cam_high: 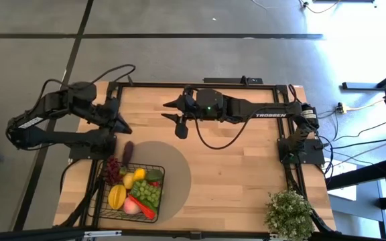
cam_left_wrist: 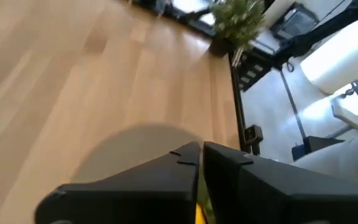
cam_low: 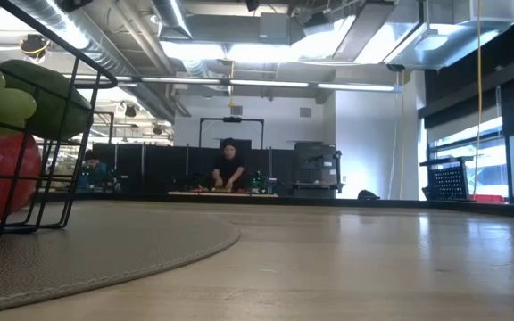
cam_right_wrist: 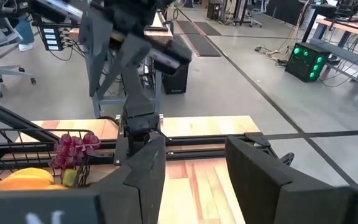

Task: Build produce basket
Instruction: Put the purple eggplant into the wire basket

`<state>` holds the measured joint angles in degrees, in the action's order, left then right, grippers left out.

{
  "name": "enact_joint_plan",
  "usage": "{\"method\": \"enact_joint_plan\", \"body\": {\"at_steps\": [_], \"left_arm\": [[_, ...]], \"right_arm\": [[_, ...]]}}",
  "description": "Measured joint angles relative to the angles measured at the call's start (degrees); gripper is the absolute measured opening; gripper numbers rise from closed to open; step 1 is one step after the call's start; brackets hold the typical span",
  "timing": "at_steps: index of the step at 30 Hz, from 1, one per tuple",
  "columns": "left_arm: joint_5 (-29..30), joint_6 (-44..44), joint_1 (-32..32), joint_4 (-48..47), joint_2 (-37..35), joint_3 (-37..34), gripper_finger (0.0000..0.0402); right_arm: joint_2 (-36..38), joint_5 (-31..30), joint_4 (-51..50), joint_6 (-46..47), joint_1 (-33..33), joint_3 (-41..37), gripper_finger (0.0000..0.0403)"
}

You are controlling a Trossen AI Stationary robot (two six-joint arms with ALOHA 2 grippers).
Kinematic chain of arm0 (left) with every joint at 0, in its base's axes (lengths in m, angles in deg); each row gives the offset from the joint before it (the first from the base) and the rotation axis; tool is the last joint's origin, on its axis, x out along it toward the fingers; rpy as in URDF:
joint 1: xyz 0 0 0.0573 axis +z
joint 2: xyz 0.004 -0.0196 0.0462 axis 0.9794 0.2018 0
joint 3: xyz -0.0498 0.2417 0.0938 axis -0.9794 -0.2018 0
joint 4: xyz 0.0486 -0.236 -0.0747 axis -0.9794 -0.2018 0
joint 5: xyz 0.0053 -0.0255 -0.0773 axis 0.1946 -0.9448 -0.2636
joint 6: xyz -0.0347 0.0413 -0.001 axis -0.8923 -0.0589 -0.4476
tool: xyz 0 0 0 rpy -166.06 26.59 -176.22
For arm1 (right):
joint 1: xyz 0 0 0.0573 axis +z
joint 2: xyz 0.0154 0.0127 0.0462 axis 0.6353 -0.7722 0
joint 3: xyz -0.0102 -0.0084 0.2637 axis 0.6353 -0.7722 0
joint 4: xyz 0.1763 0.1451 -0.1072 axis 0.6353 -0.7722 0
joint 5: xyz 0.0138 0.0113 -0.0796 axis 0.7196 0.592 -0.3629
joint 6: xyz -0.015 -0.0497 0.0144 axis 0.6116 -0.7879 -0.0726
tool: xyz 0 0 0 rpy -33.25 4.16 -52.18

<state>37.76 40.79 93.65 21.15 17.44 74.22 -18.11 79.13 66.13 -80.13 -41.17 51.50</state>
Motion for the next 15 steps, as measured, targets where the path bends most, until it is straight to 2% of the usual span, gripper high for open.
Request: {"method": "enact_joint_plan", "body": {"at_steps": [3, 9, 15], "left_arm": [[1.4, -2.4, 0.0, -4.5, 0.1, 0.0, 0.0032], [8.1, -6.9, 0.0, -16.3, 2.2, 0.0, 0.0086], [15.9, -24.6, 0.0, -27.8, 5.0, 0.0, 0.0095]], "right_arm": [[0.0, 0.0, 0.0, 0.0, -0.1, 0.0, 0.0163], [0.0, 0.0, -0.1, 0.0, -0.6, 0.0, 0.0163], [0.0, 0.0, -0.1, 0.0, -1.4, 0.0, 0.0163]]}}
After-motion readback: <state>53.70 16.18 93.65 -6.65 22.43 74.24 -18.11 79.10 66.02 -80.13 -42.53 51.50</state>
